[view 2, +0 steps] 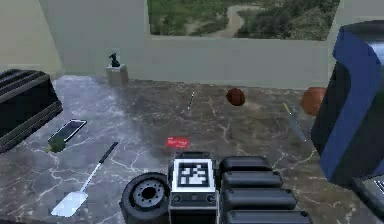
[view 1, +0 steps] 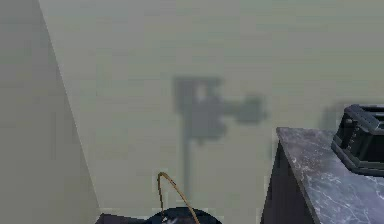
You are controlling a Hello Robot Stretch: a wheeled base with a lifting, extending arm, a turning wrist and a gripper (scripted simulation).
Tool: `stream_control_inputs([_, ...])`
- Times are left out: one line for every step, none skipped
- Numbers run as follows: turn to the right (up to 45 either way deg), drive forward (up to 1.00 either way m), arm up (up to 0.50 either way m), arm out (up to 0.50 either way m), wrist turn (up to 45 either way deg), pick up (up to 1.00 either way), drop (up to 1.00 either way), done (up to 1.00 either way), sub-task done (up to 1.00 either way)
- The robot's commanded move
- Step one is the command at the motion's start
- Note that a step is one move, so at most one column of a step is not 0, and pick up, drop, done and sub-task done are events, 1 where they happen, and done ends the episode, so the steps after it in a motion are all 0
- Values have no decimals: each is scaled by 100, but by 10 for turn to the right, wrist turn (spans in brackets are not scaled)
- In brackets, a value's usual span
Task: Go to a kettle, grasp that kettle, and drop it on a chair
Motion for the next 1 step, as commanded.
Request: stream_control_inputs([-60, 0, 0, 0, 0, 0, 0, 0, 0])
